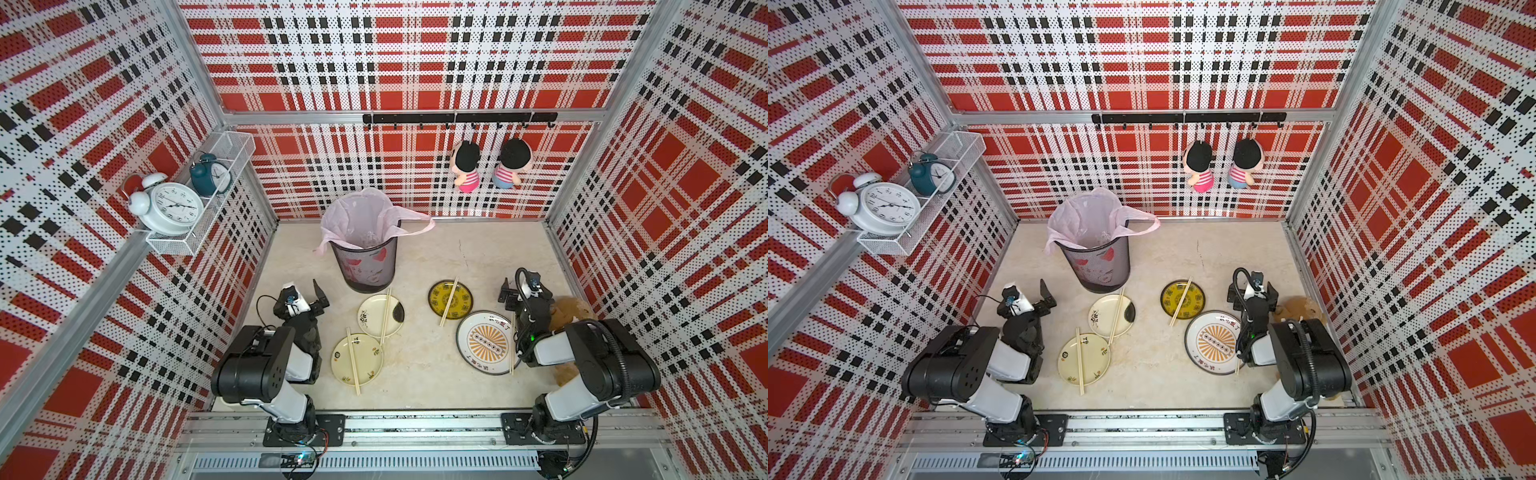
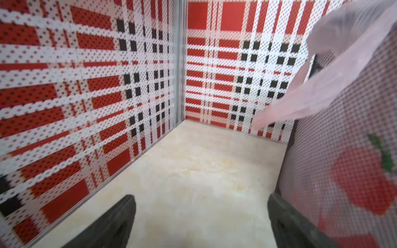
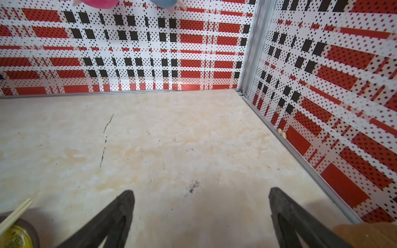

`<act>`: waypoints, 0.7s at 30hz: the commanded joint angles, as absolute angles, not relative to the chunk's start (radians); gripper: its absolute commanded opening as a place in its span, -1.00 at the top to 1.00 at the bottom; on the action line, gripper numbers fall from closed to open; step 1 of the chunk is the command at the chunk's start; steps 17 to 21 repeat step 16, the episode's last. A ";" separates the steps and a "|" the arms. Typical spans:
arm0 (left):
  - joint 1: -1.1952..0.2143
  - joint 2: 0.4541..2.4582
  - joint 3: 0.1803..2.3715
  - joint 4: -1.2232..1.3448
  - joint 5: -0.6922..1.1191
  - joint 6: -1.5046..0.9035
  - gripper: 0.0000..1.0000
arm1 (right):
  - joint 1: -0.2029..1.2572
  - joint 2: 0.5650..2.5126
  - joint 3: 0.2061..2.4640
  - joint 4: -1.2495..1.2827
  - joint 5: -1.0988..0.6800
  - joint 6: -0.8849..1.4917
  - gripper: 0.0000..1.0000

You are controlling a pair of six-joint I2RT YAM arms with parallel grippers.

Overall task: Remove the packaging of disposable chopsticks
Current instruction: Reset both arms

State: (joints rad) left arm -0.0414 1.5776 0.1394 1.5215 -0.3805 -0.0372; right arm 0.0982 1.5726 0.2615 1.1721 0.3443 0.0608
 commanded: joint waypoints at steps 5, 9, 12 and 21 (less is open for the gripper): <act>-0.029 1.580 0.194 1.443 -0.334 -0.050 -0.96 | 0.083 1.575 0.270 1.209 0.369 0.081 -0.99; -0.039 1.578 0.204 1.420 -0.332 -0.036 -0.97 | 0.084 1.577 0.268 1.215 0.362 0.072 -0.99; -0.039 1.578 0.206 1.419 -0.331 -0.037 -0.97 | 0.084 1.577 0.269 1.215 0.360 0.072 -0.99; -0.038 1.578 0.206 1.419 -0.331 -0.036 -0.96 | 0.068 1.578 0.288 1.171 0.316 0.086 -0.99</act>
